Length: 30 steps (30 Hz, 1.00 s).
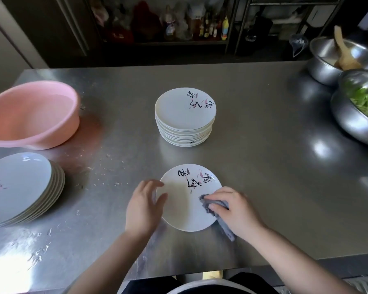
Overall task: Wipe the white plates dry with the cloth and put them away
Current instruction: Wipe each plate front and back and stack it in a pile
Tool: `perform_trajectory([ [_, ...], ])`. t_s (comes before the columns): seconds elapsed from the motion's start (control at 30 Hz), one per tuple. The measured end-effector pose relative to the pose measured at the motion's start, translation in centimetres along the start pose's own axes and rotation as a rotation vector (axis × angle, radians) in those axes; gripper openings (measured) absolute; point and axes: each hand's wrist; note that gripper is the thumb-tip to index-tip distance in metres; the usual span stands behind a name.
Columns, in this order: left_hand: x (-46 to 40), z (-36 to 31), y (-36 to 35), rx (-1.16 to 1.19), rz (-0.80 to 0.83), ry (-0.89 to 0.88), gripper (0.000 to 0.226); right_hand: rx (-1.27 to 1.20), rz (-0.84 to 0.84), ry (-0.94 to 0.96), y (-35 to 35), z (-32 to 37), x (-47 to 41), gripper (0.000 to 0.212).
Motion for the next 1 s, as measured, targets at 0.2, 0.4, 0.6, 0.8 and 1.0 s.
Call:
perform_trajectory([
  [0.2,3.6,0.3,-1.7,-0.037,0.268,-0.372,0.021,-0.109,-0.166,-0.019,0.3,-0.8,0.5,0.026],
  [0.4,3.6,0.3,-2.5,-0.168,0.283,-0.439,0.036,-0.175,-0.2,-0.023,-0.6,-0.9,0.9,0.027],
  [0.6,3.1,0.5,-2.9,-0.278,0.231,-0.516,0.029,-0.179,-0.208,-0.025,-0.4,-0.7,1.1,0.025],
  [0.8,3.0,0.7,-1.6,-0.331,0.117,-0.673,0.035,-0.23,-0.273,0.035,1.3,0.3,1.8,0.028],
  [1.0,1.1,-4.3,1.7,-0.068,-0.141,-0.306,0.03,-0.308,-0.388,0.197,4.5,3.6,1.4,0.029],
])
Point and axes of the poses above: each hand's wrist, its own x-axis away from the middle knuckle, its own y-axis out of the back of the hand, z = x × y, and after that the axes turned 13 degrees about z, right-handed
